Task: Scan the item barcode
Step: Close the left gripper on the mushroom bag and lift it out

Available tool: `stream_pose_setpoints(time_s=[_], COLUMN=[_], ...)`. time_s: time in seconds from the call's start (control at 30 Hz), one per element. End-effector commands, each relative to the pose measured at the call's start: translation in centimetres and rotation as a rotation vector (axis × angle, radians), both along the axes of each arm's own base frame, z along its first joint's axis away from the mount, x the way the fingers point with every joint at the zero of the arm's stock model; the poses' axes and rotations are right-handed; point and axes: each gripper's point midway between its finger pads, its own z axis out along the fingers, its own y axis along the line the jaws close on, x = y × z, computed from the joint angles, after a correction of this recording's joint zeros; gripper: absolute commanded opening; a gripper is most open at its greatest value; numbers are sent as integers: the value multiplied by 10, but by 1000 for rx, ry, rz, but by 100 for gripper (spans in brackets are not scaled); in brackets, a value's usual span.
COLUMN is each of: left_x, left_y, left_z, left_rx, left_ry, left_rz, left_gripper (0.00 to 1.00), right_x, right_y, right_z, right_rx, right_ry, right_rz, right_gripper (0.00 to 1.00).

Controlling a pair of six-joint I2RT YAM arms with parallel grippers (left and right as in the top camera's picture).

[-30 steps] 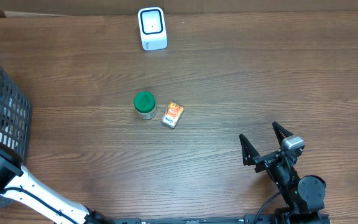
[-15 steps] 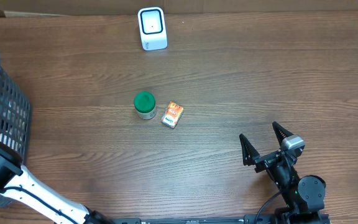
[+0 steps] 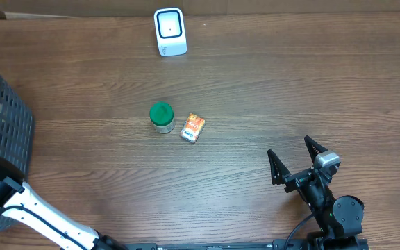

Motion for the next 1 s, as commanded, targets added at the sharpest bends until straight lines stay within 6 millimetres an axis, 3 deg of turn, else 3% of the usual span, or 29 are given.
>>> stream_pose_setpoints(time_s=[0.0,0.27,0.53,0.73,0.97], left_x=[9,4,-19,-31,-13], left_y=[-9,-37,-101,-163,-252], left_z=[63,172,272,318,343], left_rx=[85,238,342,297,100], left_ry=[-147,-394,-641,-804,-954], left_rz=[4,-18,-100,-92,-248], left_gripper=[4,4,4,4,4], right_x=[1,1,1,1,1], right_y=[-2,-2,-2,-2,-2], right_z=[-1,-1,-1,-1,-1], right_rx=[8,8,8,8,8], right_ry=[-3,-3,-3,-3,-3], right_rz=[-8,-8,-8,-8,-8], right_gripper=[100,100,100,100,100])
